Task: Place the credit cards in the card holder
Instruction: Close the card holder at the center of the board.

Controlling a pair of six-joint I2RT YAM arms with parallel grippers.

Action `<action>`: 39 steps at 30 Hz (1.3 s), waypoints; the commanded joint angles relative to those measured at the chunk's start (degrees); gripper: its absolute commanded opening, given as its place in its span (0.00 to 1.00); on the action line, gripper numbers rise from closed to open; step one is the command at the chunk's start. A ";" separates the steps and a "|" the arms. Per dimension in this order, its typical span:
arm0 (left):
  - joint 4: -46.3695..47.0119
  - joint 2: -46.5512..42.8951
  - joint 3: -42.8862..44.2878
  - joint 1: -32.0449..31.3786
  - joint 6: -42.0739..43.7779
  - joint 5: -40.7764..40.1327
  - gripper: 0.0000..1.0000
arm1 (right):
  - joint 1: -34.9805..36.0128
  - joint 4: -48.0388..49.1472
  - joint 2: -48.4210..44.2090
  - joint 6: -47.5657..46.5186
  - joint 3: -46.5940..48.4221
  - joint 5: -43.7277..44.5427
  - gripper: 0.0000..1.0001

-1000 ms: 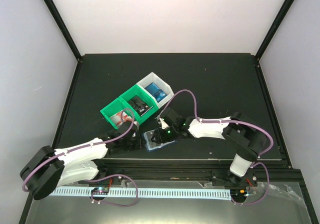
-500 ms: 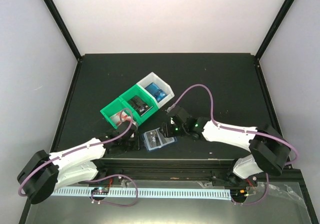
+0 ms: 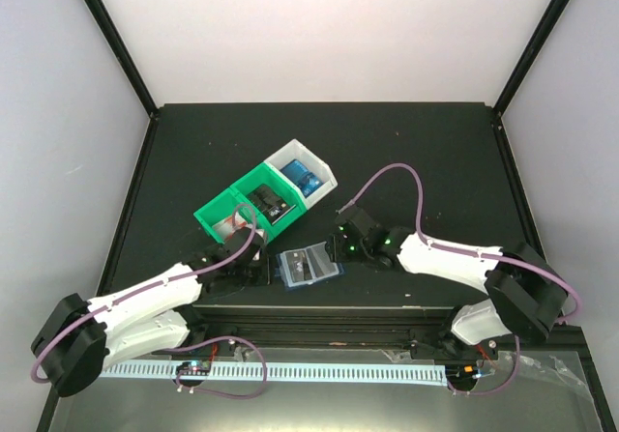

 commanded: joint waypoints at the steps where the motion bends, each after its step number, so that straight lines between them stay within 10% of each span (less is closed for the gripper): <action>1: -2.66 -2.17 6.00 0.18 3.42 -1.16 0.02 | -1.52 0.66 -2.60 1.61 -2.39 2.61 0.50; 12: -4.85 1.70 17.89 0.31 11.18 5.69 0.02 | -5.37 -6.25 3.88 2.73 -0.44 10.30 0.49; 34: 6.34 23.44 26.81 -0.19 12.57 21.02 0.03 | -5.38 -0.35 12.11 -2.36 0.07 -5.80 0.40; 39: 9.80 26.51 27.13 -0.85 11.27 21.72 0.20 | -5.37 0.71 11.76 -1.07 -1.61 -4.70 0.39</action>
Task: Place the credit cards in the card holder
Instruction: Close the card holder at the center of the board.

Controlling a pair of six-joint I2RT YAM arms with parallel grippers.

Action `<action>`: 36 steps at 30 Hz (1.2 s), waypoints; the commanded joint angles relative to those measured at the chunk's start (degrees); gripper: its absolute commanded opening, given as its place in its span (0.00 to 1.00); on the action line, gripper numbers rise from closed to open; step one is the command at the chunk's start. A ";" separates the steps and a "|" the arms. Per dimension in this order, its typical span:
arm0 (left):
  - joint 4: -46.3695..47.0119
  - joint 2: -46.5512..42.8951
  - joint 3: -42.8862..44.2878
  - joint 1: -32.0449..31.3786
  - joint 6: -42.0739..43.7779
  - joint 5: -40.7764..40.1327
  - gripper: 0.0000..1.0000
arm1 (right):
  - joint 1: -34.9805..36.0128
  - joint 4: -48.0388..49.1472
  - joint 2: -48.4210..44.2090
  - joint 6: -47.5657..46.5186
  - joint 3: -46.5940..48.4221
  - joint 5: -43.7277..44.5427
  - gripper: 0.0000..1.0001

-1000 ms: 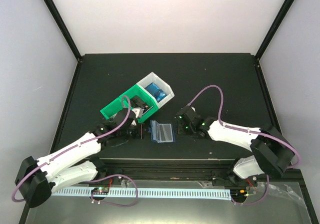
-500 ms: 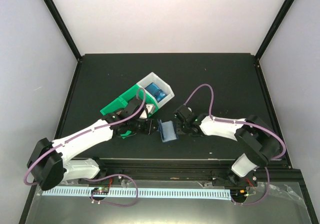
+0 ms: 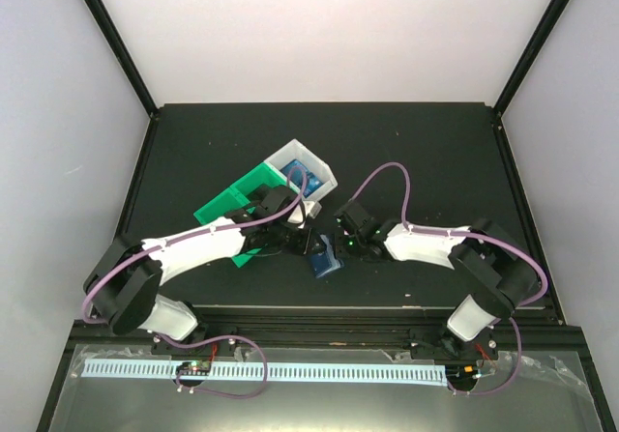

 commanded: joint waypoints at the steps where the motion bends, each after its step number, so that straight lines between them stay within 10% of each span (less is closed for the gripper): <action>1: 5.45 2.33 2.46 -0.76 -1.39 2.41 0.25 | 0.10 -1.58 0.96 1.59 -2.93 -0.53 0.39; 15: 15.48 6.51 -0.88 -1.00 -8.87 2.14 0.58 | 0.12 -9.23 -17.89 2.09 -6.02 13.40 0.46; 36: 18.41 9.14 1.09 -1.72 -13.29 -11.67 0.75 | 0.39 -2.07 -22.78 -7.57 -8.76 -5.69 0.50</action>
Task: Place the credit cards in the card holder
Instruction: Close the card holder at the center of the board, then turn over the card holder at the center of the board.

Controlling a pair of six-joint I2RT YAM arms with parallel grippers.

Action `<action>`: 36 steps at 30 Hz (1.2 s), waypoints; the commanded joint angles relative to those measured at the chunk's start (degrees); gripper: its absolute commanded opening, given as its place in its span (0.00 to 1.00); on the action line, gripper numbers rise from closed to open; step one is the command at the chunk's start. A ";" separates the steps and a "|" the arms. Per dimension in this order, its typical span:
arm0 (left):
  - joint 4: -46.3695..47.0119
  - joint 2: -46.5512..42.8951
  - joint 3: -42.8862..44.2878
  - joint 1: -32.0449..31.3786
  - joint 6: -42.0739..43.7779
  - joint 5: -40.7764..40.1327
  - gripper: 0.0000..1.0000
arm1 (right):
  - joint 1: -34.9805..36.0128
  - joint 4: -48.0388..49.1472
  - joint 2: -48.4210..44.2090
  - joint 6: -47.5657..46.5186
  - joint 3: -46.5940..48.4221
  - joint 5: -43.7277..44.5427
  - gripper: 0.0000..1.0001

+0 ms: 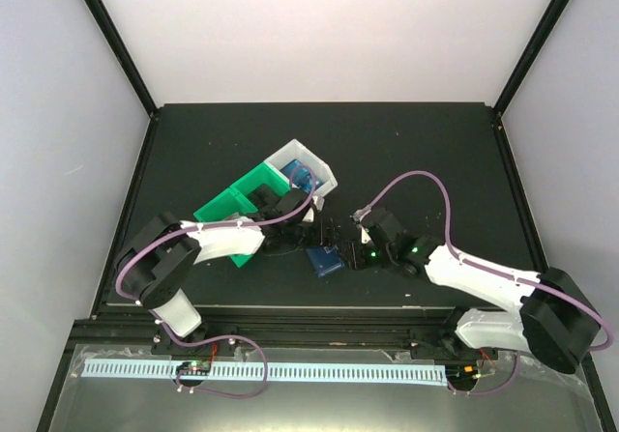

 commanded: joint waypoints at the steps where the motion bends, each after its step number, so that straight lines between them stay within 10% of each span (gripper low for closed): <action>1: -1.39 -4.80 1.99 -0.22 1.50 -5.30 0.77 | 0.37 0.14 1.81 -0.82 1.44 -0.48 0.50; 5: -5.36 -8.14 3.23 0.00 3.90 -8.36 0.99 | 1.25 -1.70 3.78 -0.45 3.20 2.03 0.50; 21: -16.88 -16.31 4.84 0.53 8.96 -18.37 0.99 | 2.01 -12.34 1.43 6.88 7.84 19.07 0.51; 36: -2.65 -26.99 -19.39 0.59 -6.15 -12.33 0.74 | 9.79 -11.50 17.02 -2.71 19.73 9.47 0.27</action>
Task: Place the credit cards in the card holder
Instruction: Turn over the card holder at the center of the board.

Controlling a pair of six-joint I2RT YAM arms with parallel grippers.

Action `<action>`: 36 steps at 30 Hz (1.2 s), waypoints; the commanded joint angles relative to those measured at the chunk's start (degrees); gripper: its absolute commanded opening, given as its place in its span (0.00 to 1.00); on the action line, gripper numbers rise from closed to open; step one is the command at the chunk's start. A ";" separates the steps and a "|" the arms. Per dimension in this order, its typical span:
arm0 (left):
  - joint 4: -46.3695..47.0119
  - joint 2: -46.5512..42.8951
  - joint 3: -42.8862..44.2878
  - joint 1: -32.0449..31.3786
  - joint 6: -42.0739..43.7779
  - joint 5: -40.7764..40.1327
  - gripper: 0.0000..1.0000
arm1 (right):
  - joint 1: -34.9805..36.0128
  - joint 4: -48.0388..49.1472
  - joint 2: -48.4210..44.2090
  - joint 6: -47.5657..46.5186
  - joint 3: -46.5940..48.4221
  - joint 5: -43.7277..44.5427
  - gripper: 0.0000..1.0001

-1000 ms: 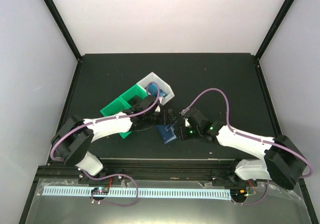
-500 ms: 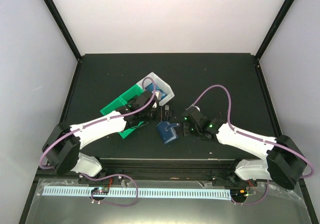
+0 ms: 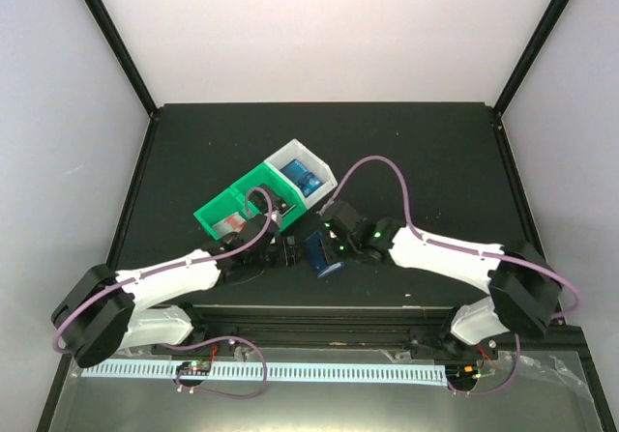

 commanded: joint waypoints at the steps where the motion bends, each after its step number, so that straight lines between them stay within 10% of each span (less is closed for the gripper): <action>1: 8.15 -0.34 -2.68 0.19 -5.39 3.78 0.72 | 1.31 -2.65 5.46 -1.12 3.61 2.06 0.26; 20: 17.19 10.47 -2.19 0.21 -12.38 11.25 0.67 | 1.07 -5.76 18.41 4.86 4.66 10.13 0.26; 36: 24.77 18.51 -1.14 0.18 -14.32 14.86 0.54 | -8.96 7.43 17.53 0.80 -5.32 -12.49 0.24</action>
